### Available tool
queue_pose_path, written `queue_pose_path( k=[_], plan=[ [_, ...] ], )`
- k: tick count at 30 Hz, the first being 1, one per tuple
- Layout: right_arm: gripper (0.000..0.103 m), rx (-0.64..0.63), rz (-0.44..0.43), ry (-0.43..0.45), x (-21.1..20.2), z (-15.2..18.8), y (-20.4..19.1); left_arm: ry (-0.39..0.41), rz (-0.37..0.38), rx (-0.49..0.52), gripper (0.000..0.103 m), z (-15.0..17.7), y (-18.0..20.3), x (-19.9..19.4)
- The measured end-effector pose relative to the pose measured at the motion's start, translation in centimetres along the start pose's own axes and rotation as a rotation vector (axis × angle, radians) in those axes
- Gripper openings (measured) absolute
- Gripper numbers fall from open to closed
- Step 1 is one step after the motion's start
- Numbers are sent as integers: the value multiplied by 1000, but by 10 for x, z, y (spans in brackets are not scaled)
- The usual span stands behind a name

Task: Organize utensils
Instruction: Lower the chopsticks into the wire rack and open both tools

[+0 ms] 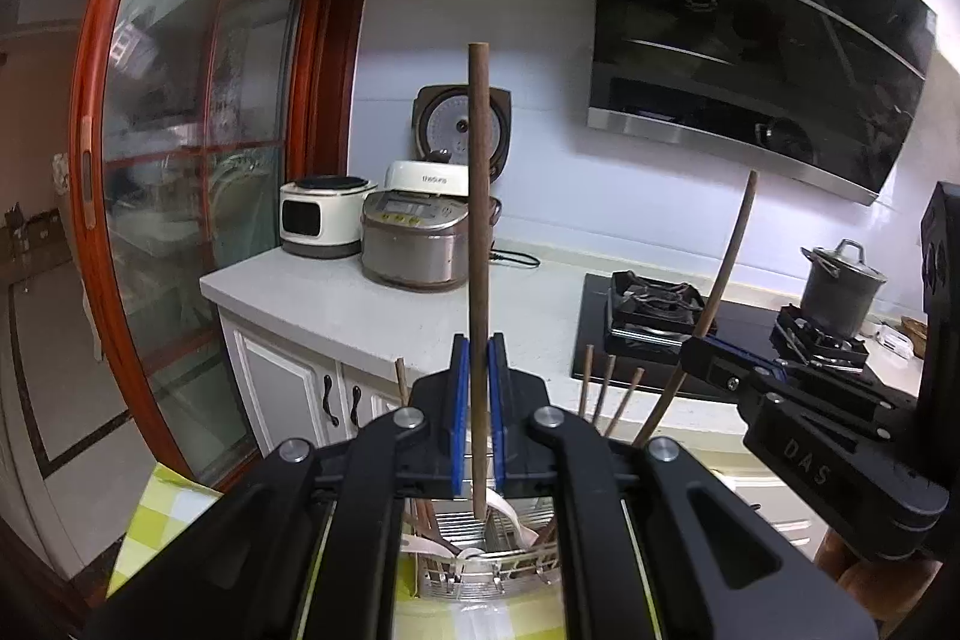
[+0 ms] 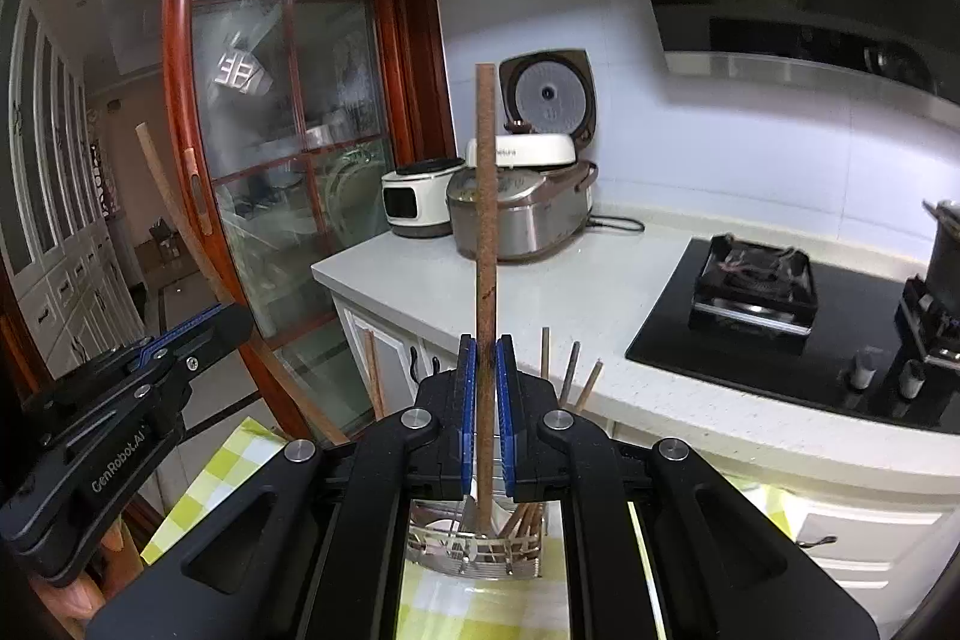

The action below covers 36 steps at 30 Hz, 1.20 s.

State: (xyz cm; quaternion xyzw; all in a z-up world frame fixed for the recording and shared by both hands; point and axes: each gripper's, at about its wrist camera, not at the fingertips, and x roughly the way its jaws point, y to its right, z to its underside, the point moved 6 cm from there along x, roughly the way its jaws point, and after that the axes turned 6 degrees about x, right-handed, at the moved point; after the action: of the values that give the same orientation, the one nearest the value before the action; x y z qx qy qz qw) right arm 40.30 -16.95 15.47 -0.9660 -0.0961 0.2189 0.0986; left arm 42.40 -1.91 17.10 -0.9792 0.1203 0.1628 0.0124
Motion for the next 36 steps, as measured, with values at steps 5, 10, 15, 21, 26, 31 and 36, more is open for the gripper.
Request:
queue_pose_path(
  k=[5, 10, 15, 21, 26, 31, 36],
  plan=[
    [8, 21, -4, -31, 31, 11, 6, -42, -7, -7, 7, 17, -3, 32],
    [8, 22, -2, -62, 56, 28, 9, -78, -7, -9, 7, 35, -5, 56],
    [8, 15, 8, -76, 72, 41, 14, -113, 2, -18, 7, 51, -5, 75],
    [9, 1, 42, -84, 81, 49, 22, -135, 3, -12, 7, 62, -3, 84],
    [9, -7, 52, -99, 86, 55, 25, -148, 2, -11, 7, 68, -3, 89],
    [9, -18, 61, -98, 87, 58, 26, -159, 6, -4, 7, 71, -1, 92],
    [9, -27, 79, -92, 87, 57, 28, -165, 12, -6, 7, 73, -1, 93]
  ],
)
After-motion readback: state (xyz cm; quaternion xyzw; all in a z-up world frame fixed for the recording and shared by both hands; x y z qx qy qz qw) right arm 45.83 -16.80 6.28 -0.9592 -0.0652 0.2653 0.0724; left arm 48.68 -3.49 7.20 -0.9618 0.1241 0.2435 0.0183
